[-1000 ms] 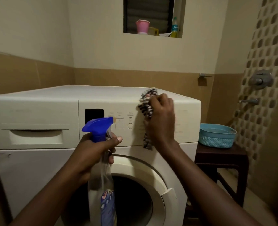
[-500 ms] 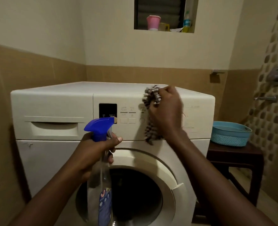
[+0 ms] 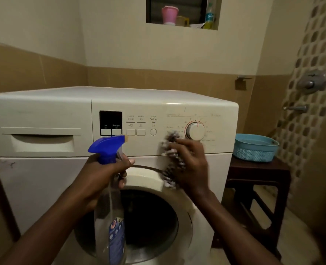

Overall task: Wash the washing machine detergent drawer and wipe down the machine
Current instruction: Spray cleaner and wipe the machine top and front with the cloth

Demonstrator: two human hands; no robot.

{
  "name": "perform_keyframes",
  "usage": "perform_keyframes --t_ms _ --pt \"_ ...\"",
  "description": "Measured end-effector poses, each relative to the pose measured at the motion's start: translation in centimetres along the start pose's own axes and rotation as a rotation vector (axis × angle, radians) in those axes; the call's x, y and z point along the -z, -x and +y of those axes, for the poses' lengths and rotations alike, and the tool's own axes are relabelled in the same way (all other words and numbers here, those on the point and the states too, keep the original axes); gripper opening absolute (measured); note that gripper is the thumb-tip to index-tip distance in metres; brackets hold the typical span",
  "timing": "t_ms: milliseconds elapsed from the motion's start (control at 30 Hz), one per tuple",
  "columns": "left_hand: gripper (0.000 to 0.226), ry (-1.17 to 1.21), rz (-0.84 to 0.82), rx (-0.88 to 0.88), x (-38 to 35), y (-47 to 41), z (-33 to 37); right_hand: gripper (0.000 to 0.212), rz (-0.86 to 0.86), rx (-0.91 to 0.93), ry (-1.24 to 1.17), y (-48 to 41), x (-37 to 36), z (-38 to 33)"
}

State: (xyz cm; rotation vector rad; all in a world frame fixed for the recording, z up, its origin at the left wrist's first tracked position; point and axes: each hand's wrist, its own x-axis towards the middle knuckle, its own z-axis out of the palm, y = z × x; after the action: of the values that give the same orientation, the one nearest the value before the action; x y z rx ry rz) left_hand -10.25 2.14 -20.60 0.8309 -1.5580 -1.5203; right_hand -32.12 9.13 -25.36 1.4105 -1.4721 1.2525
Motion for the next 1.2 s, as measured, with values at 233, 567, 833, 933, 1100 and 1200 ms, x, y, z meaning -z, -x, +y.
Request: perform_keyframes --t_ms 233,567,833,933,1100,1200 --pt "0.042 -0.018 -0.006 0.000 0.6 0.2 -0.9 0.031 0.426 -0.652 -0.012 2.1 0.5 1.1" --pt "0.034 -0.040 -0.024 0.025 -1.0 -0.4 -1.6 0.021 -0.021 0.139 0.066 -1.2 -1.6 -2.0" --pt "0.061 -0.003 0.004 0.032 -0.8 0.2 -2.0 0.022 0.133 0.190 0.064 -10.5 -2.9 -4.2" --pt "0.060 0.000 0.012 0.012 0.2 0.9 -2.1 0.020 0.044 0.298 0.029 -9.6 -4.7 -6.4" --pt "0.057 -0.054 -0.011 -0.047 2.3 1.7 -1.5 0.023 -0.156 0.642 0.035 -8.7 -6.2 -7.1" --pt "0.049 -0.053 -0.013 -0.079 2.7 1.8 -1.3 0.028 -0.218 0.638 0.047 -7.6 -6.1 -7.5"
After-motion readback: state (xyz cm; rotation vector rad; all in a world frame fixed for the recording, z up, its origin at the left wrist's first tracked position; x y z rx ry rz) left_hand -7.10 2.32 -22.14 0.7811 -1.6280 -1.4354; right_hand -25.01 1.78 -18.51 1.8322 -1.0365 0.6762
